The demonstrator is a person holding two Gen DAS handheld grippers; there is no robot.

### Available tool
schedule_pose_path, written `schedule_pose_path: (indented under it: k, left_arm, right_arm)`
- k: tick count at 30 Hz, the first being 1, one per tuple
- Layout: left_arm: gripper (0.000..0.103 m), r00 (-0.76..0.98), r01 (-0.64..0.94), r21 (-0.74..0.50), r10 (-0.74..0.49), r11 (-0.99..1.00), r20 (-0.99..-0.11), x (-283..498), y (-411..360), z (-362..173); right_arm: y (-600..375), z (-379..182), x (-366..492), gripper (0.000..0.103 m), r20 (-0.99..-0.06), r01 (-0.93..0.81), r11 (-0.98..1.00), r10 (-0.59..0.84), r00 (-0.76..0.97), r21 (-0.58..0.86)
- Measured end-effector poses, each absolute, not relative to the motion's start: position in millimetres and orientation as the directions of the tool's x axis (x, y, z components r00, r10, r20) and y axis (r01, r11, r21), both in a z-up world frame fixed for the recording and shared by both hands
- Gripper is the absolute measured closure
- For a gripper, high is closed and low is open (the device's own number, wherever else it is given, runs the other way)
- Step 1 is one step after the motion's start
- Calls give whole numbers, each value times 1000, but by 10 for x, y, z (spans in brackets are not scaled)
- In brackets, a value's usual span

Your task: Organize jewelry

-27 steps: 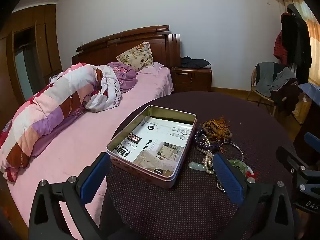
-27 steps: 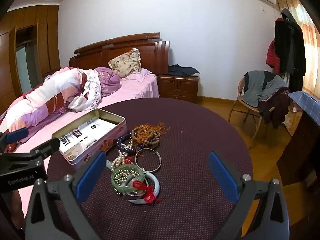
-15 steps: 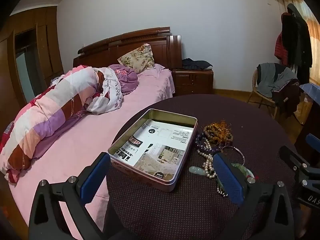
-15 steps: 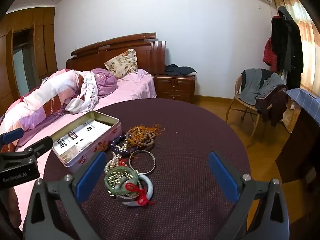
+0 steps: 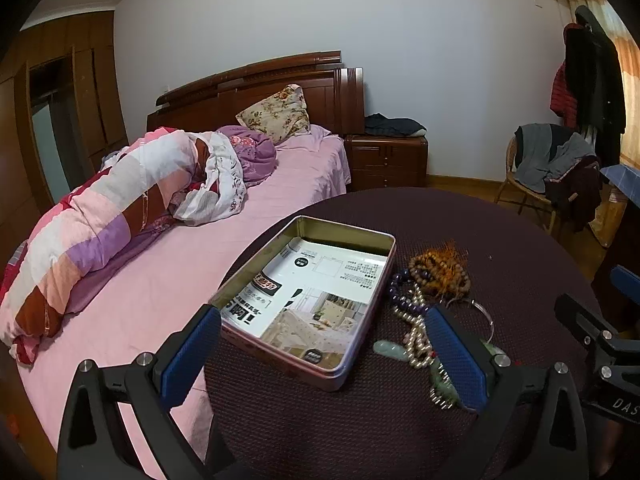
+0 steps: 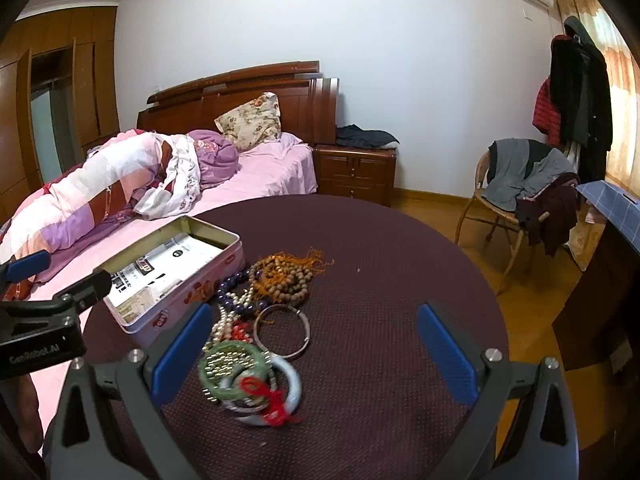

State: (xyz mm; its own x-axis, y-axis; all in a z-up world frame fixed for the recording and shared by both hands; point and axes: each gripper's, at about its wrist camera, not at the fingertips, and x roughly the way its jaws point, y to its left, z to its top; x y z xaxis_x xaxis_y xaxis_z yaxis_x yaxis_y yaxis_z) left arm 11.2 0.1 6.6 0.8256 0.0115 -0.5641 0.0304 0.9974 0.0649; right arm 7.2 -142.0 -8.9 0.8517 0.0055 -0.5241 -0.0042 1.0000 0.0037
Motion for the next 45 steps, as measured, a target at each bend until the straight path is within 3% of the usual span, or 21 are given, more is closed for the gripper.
schedule_pose_path:
  k: [45]
  left_arm:
    - [1,867,-19,53,43,998,-496,-154,191,262]
  right_arm:
    - [-1294,148,-102,0,-450,-18,1000,14,893,-5]
